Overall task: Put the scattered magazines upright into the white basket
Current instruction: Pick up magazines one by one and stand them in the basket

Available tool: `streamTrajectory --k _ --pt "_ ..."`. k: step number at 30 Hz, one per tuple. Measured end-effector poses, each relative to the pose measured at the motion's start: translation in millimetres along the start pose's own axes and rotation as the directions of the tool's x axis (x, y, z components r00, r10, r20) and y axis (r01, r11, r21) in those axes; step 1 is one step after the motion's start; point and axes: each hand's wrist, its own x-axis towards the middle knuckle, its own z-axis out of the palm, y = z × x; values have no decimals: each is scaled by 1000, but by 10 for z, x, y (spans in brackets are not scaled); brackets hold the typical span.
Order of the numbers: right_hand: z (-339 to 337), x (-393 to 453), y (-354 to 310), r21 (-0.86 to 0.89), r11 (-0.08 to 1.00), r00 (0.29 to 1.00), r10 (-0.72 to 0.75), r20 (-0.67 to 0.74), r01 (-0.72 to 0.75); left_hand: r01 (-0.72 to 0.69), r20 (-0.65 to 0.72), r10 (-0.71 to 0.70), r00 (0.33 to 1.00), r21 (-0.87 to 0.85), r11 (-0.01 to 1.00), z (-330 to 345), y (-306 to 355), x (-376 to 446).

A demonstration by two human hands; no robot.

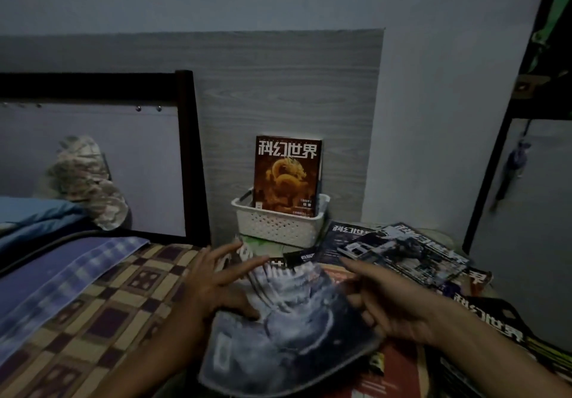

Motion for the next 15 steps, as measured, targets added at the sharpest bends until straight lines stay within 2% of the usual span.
streamTrajectory --k 2,3,4,5,6,7,8,10,11,13,15 --pt "99 85 73 -208 972 993 91 -81 -106 188 76 -177 981 -181 965 179 -65 -162" --pt "163 119 127 -289 949 988 90 -124 -123 310 51 -308 950 -273 911 242 -28 -228" --pt "225 159 165 -350 930 985 65 -157 -117 488 27 -528 849 -425 762 263 -5 -284" --pt "277 205 203 -380 921 985 20 -172 -85 597 68 -720 691 -615 515 228 44 -285" --pt "323 222 233 -372 928 982 -45 -182 -27 610 217 -801 558 -761 219 216 70 -315" --pt "347 245 235 -337 940 972 -126 -197 54 591 347 -795 497 -806 17 201 69 -350" --pt "349 260 231 -285 948 952 -208 -226 140 557 424 -775 469 -823 -113 189 71 -341" --pt "303 294 208 -208 935 897 -339 -286 287 578 444 -784 434 -805 -135 217 -13 -336" --pt "282 295 186 -190 921 870 -384 -308 339 603 425 -791 440 -793 -90 216 -43 -330" --pt "239 346 74 -163 893 826 -450 -339 419 653 396 -755 523 -756 56 157 -42 -300" --pt "185 461 -145 -185 839 752 -541 -376 512 667 246 -773 585 -688 286 154 -202 -94"
